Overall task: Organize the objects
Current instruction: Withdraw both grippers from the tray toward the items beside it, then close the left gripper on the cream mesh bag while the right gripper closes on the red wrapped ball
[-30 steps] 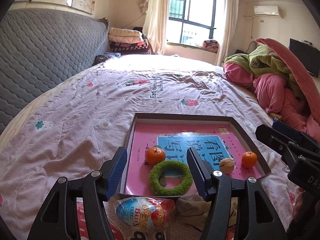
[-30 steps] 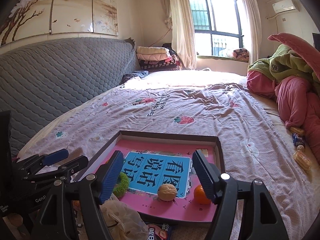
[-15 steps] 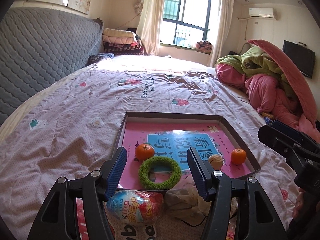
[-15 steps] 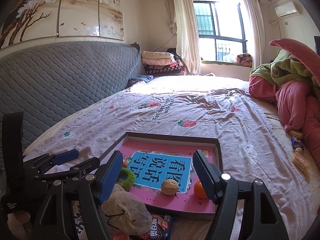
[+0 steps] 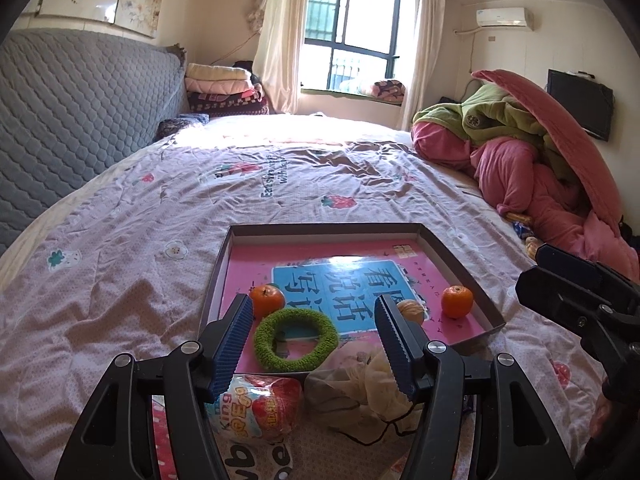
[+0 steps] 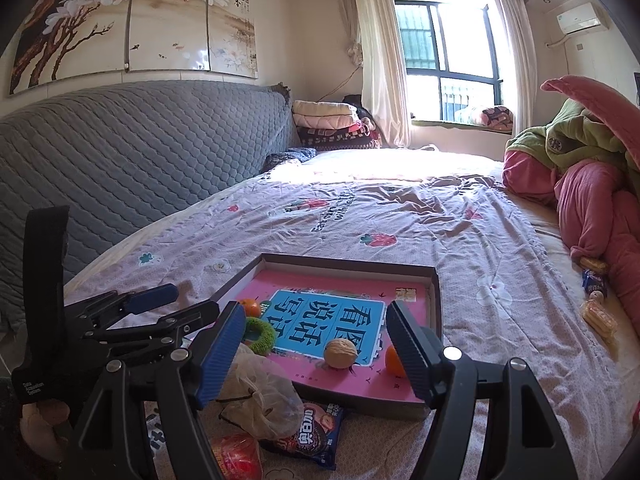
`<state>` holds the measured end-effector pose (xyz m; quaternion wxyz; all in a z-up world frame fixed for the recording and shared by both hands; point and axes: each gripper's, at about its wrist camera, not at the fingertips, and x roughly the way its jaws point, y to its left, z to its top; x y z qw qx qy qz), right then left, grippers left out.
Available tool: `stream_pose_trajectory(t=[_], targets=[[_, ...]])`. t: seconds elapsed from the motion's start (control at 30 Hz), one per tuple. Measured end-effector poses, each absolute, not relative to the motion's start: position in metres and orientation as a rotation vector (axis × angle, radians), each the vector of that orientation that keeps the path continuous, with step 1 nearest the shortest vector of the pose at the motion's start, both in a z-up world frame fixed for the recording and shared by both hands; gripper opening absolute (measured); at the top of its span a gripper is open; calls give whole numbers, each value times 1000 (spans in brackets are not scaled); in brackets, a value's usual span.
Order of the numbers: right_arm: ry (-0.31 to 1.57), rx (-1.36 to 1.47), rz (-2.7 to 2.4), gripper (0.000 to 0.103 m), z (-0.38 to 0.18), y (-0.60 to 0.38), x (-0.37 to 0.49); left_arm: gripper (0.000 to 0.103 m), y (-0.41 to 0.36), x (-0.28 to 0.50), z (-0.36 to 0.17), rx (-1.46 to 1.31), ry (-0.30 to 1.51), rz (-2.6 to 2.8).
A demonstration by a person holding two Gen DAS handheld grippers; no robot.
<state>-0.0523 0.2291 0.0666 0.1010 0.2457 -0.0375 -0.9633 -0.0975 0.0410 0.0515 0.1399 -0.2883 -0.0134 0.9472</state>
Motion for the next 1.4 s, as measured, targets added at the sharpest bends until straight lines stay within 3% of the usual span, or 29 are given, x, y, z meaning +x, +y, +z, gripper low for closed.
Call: stream_pose_trajectory(t=[0.7, 1.4], targets=[[55, 779, -2776, 76, 53, 227, -18, 65, 54, -83, 40, -868, 7, 2596], [129, 1020, -2569, 76, -5, 197, -12, 65, 44, -67, 26, -868, 174, 2569]])
